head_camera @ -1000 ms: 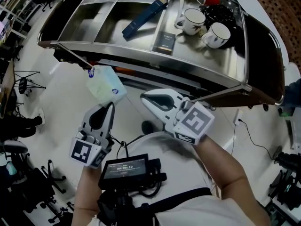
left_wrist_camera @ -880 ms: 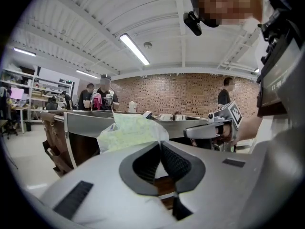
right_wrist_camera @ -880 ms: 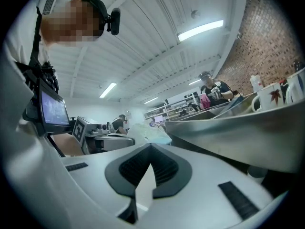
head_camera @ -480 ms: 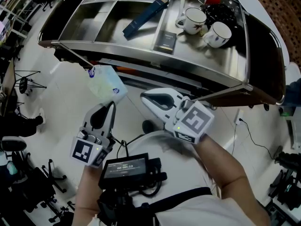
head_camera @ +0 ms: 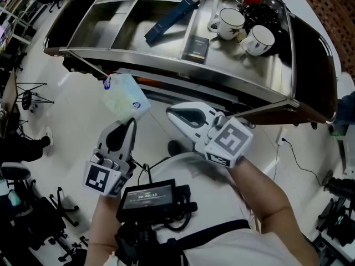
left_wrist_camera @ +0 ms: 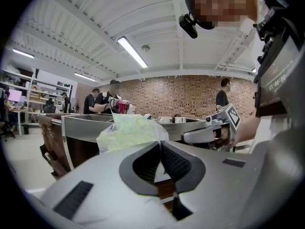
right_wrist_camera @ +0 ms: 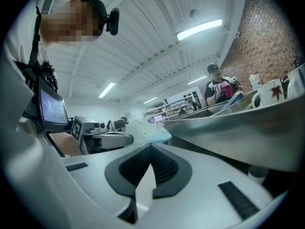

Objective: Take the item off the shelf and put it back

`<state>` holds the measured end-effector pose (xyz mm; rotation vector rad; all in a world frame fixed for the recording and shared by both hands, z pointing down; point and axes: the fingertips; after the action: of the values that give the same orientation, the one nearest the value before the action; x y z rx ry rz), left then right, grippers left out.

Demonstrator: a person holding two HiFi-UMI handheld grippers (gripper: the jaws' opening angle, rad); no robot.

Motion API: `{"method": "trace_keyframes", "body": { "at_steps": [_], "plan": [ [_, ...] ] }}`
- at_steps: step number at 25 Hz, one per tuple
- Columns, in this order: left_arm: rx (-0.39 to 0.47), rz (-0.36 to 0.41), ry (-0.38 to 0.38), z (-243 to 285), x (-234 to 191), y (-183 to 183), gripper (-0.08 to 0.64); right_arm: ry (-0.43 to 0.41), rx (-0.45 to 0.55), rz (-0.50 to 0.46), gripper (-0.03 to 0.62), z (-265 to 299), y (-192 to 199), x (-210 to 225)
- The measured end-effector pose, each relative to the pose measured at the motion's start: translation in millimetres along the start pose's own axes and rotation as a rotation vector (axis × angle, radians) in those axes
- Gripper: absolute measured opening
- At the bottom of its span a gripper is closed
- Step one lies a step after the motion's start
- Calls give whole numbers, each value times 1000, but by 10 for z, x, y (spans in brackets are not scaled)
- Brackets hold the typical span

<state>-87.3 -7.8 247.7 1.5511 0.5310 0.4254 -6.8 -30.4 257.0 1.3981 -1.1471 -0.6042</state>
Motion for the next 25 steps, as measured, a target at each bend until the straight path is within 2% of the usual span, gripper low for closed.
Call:
{"method": "trace_keyframes", "body": {
  "at_steps": [16,25],
  "plan": [
    [-27,-25,-36,-16,-108,235,11,1,-40,17,5,31,158,65],
    [-87,-48,-97,33,-208,787,11,19,-107,50,5,0,477,185]
  ]
}}
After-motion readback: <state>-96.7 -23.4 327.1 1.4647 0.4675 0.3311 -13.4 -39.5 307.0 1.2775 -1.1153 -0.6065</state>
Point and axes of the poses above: the fingertips, and each gripper's own axes: z forward along the fingers, x to its right, y out of its underside, and after that the axes turned 14 degrees about x, right-handed
